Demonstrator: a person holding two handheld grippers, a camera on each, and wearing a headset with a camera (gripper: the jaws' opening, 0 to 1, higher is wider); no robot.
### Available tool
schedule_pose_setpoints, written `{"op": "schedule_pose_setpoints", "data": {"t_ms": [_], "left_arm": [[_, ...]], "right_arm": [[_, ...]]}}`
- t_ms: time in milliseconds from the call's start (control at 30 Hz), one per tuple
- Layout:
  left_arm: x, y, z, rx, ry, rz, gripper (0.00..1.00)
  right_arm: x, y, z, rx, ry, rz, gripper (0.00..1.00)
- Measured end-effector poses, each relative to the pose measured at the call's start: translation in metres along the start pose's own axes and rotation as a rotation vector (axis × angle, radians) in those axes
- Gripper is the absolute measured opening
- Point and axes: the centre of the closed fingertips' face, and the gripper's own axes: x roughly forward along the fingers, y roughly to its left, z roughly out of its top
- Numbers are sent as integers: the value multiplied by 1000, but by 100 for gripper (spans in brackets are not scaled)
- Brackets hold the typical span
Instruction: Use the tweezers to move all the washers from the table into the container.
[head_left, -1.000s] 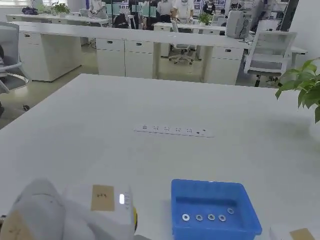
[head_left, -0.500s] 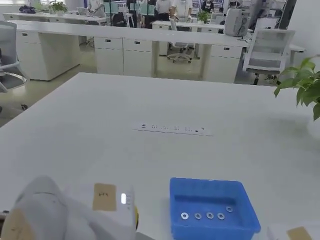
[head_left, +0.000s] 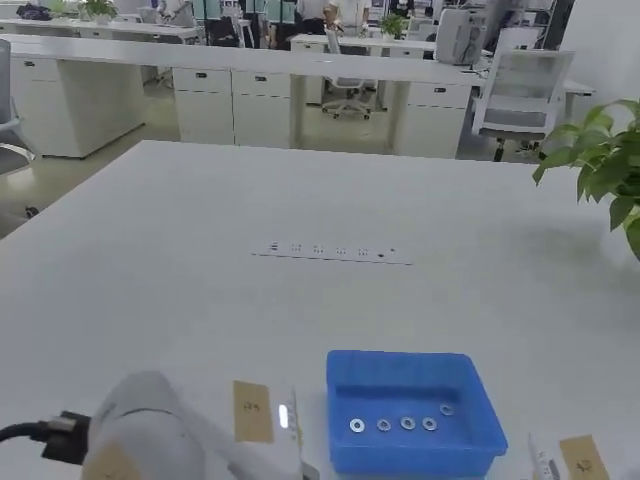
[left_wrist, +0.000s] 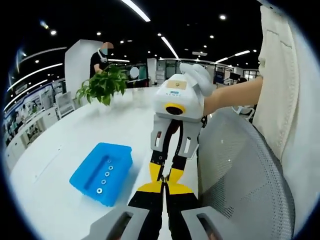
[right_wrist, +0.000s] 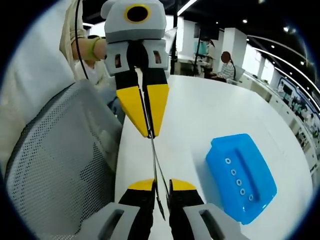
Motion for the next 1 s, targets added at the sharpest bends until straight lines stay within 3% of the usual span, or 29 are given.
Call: {"op": "schedule_pose_setpoints", "data": {"t_ms": [267,433,600,733,900,1000], "left_arm": [[12,7,-26,39,95,-30,0],[15,11,-41,30,132,-42,0],[16,11,-50,20,157,-48,0],[20,12,-65,16,221,-48,0],[24,14,-77,5,280,-55,0],[27,14,-84,3,326,-60,0]], "right_arm": [[9,-8,-18,5,55,-41,8],[12,-9,-25,36,48,-35,8],[11,-7,-25,86,16,-34,10],[3,0,-26,135,-15,-23,15],[-12,5,-24,202,-93,-60,19],[-23,3,-27,246,-112,-93,24]]}}
